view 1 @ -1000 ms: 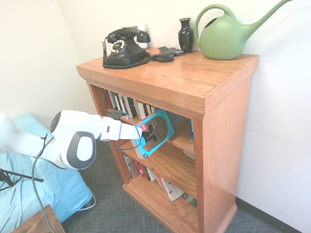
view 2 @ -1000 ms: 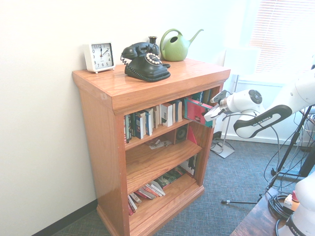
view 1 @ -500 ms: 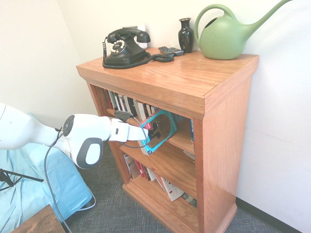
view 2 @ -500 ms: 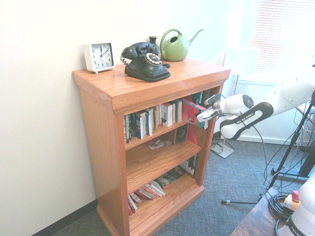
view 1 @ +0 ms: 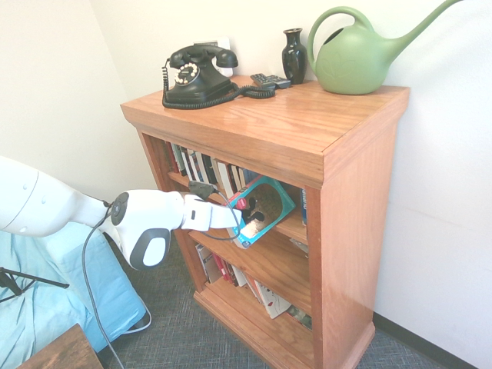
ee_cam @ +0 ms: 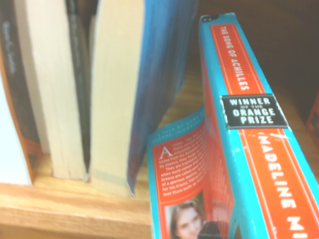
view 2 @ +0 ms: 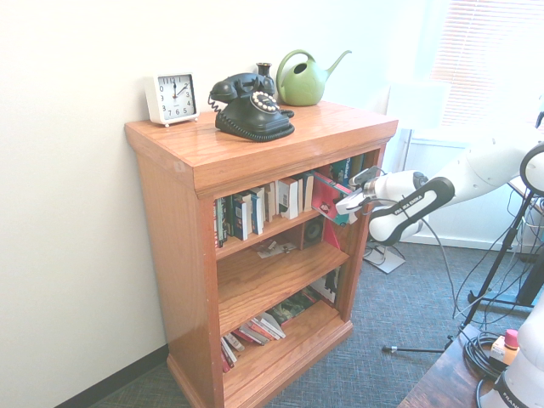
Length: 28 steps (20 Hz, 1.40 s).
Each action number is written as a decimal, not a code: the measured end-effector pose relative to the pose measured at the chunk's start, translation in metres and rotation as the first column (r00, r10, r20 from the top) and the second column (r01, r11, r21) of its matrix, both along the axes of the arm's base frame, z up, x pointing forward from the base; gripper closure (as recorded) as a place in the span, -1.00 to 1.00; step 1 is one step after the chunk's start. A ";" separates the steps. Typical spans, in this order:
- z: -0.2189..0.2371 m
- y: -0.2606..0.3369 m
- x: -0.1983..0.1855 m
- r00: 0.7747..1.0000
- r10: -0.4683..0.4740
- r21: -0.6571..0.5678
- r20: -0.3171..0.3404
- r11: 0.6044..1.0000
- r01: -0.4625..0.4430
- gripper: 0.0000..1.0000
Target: Organize the shelf
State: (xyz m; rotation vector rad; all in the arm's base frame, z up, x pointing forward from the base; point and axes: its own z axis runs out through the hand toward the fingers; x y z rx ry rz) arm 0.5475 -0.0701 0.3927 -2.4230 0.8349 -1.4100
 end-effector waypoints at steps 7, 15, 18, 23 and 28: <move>0.018 0.009 0.014 1.000 0.013 0.003 0.012 1.000 -0.013 1.00; 0.028 0.009 0.034 1.000 0.001 0.025 0.012 1.000 -0.002 1.00; 0.019 0.017 0.044 1.000 0.004 0.028 0.003 1.000 -0.004 1.00; 0.017 0.025 0.060 1.000 0.001 0.020 0.012 1.000 -0.001 1.00; 0.016 0.027 0.068 1.000 -0.006 0.011 0.016 1.000 0.005 -1.00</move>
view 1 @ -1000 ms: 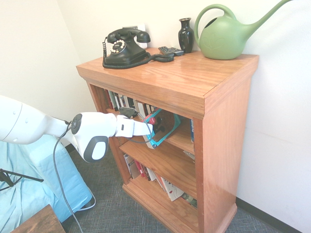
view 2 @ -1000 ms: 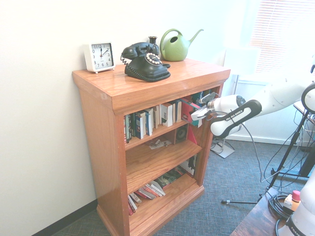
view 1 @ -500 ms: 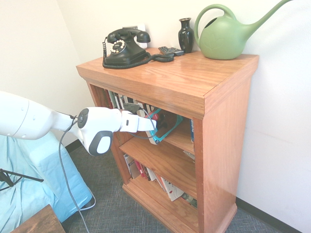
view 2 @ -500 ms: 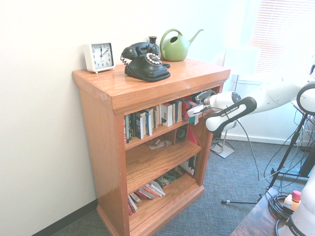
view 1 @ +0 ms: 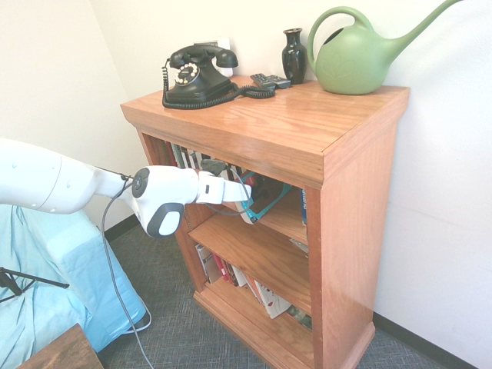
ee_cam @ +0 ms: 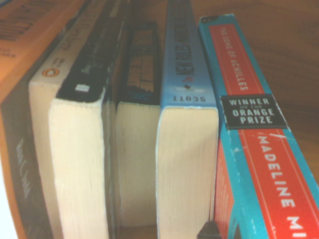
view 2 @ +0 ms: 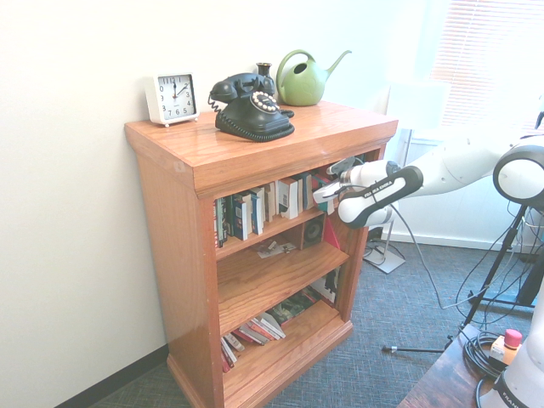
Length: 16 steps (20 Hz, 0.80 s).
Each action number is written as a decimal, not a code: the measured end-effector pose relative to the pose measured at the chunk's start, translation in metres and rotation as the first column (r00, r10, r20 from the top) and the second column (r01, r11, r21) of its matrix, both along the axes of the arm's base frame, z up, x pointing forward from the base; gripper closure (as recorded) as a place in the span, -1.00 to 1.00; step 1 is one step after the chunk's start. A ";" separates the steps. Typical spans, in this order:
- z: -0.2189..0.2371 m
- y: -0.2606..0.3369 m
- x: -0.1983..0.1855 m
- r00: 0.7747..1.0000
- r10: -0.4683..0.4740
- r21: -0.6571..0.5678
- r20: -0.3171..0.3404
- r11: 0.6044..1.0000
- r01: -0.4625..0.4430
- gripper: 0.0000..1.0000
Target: Organize the shelf
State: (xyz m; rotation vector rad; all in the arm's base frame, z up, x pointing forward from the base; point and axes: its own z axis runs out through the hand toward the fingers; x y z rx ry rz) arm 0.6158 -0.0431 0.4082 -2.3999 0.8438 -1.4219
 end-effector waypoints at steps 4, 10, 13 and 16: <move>0.000 0.001 0.000 1.000 -0.002 -0.003 -0.001 1.000 0.002 -1.00; 0.004 0.004 0.003 1.000 -0.005 -0.003 0.002 1.000 0.005 -1.00; 0.009 0.005 0.003 1.000 -0.003 -0.003 0.006 1.000 0.003 -1.00; 0.014 0.018 -0.003 1.000 0.015 0.011 0.010 1.000 -0.015 -1.00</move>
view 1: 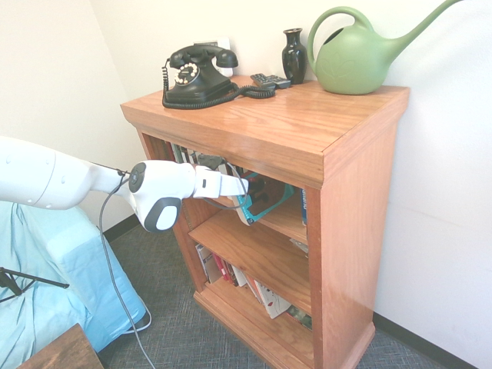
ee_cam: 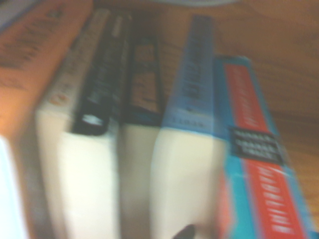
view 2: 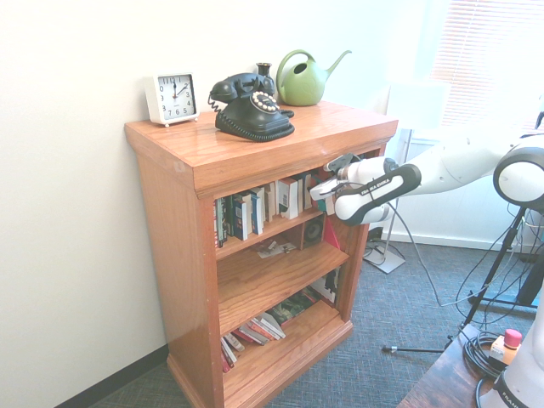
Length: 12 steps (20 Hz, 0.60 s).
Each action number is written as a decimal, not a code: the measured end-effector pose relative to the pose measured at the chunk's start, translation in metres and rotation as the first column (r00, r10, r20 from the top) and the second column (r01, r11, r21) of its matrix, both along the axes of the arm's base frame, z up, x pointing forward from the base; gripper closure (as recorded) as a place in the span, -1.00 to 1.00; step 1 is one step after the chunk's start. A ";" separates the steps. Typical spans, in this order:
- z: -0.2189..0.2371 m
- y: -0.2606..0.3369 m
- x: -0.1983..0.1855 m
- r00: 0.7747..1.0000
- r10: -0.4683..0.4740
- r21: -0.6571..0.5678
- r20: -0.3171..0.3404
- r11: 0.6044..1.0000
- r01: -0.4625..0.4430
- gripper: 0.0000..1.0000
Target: Organize the shelf
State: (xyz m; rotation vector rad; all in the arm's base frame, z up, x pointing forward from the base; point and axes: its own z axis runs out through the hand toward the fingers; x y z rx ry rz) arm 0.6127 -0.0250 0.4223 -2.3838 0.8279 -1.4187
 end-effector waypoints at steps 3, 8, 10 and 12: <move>0.004 0.012 -0.015 1.000 0.021 0.009 -0.006 1.000 -0.021 -1.00; 0.011 0.015 -0.042 1.000 0.024 0.017 -0.012 1.000 -0.024 -1.00; 0.018 0.015 -0.053 1.000 0.023 0.020 -0.006 1.000 -0.023 -1.00; 0.028 0.013 -0.065 1.000 0.018 0.025 0.005 1.000 -0.018 -1.00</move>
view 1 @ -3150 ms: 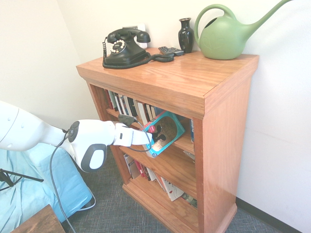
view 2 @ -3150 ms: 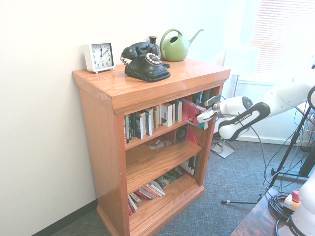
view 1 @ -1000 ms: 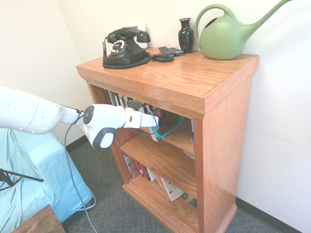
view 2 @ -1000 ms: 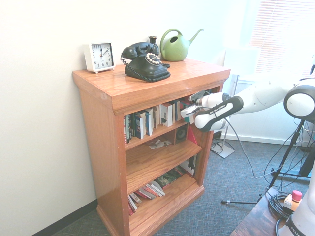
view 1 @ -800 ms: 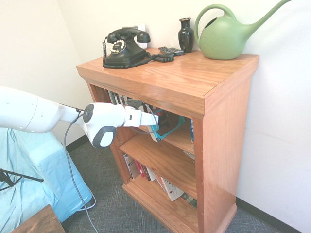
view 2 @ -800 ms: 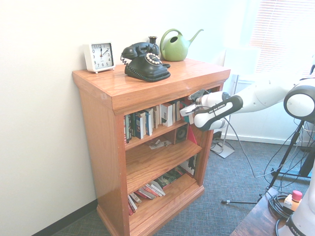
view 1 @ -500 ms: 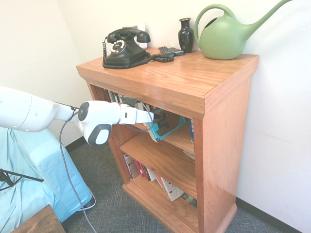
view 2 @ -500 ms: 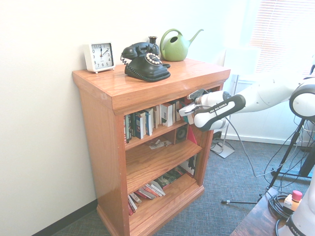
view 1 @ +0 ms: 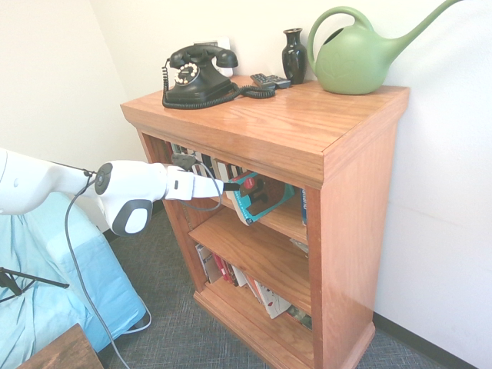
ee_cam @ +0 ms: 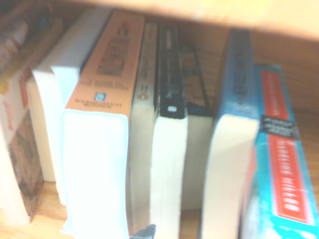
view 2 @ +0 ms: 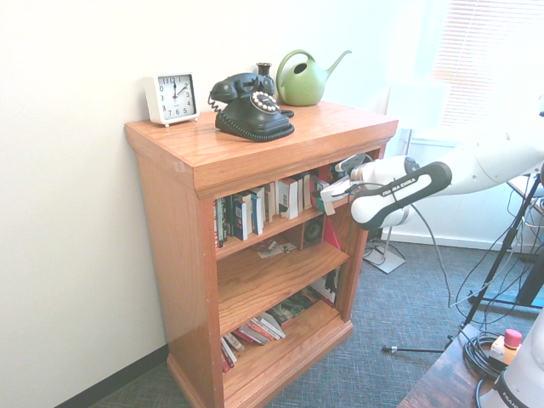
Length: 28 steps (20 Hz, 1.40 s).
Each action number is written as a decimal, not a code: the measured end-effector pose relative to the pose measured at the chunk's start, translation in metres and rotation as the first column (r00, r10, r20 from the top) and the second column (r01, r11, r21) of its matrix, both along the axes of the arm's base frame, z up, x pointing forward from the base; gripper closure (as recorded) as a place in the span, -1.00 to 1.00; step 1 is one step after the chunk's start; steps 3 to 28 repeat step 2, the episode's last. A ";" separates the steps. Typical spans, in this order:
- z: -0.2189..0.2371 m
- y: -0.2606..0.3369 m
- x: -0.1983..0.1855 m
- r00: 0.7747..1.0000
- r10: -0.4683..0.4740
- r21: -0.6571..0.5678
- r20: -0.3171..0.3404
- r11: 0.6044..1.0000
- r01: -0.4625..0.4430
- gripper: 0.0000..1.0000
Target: Organize the shelf
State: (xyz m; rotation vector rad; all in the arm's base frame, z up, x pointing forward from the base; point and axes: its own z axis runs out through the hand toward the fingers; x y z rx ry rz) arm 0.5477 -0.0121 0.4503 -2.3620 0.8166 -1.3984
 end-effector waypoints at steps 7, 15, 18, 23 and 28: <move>0.009 0.000 -0.014 1.000 -0.003 0.010 0.006 1.000 0.003 -1.00; 0.009 0.000 -0.014 1.000 -0.003 0.010 0.006 1.000 0.003 -1.00; 0.009 0.000 -0.014 1.000 -0.003 0.010 0.006 1.000 0.003 -1.00; 0.009 0.000 -0.014 1.000 -0.003 0.010 0.006 1.000 0.003 -1.00; 0.009 0.000 -0.014 1.000 -0.003 0.010 0.006 1.000 0.003 -1.00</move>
